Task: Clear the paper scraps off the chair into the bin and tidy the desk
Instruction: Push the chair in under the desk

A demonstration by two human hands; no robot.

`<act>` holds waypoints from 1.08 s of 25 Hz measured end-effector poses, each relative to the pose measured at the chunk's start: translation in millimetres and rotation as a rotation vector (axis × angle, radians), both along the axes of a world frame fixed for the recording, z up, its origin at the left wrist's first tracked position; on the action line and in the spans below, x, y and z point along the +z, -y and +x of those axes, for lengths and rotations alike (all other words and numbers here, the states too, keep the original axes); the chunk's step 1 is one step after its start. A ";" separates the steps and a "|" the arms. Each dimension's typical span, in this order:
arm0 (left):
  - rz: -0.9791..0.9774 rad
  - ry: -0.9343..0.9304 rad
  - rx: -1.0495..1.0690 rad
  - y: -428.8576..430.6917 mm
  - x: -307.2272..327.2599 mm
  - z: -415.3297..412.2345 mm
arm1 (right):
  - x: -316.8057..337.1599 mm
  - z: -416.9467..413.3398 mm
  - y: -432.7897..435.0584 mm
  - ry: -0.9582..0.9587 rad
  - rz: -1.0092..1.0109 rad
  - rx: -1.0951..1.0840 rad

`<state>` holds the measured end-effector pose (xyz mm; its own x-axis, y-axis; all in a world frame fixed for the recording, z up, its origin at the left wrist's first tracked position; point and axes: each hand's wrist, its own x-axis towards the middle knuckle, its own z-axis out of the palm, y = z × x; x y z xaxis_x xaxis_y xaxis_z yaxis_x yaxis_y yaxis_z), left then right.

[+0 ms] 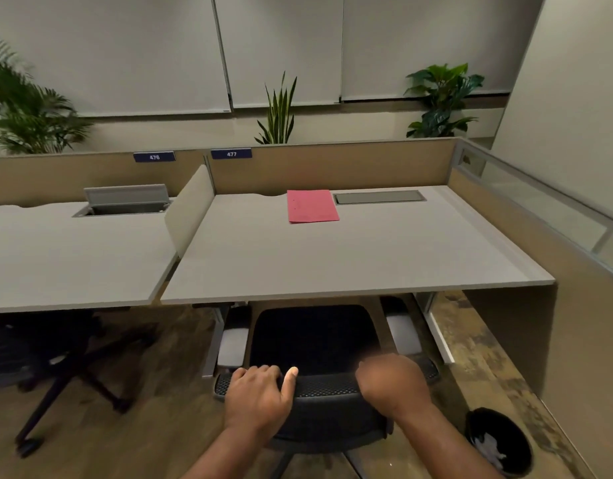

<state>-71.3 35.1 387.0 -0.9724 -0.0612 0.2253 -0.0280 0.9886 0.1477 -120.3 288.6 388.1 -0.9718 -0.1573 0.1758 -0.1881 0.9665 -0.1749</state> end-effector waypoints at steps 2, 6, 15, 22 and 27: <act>-0.017 -0.006 0.004 -2.8 -2.3 -31.7 | -1.3 -30.7 -3.4 0.001 0.005 0.004; -0.033 -0.008 0.016 -7.2 -5.2 -89.6 | -0.8 -88.7 -8.8 -0.006 -0.006 0.024; 0.002 0.090 0.034 -2.8 -2.6 -190.6 | 6.6 -191.5 -4.8 0.053 -0.004 0.057; -0.002 0.185 0.032 -3.4 6.6 -221.1 | 9.6 -225.5 -5.8 0.086 -0.013 0.100; -0.046 0.251 0.004 -5.1 20.9 -236.2 | 19.6 -242.0 -9.6 0.177 -0.079 0.093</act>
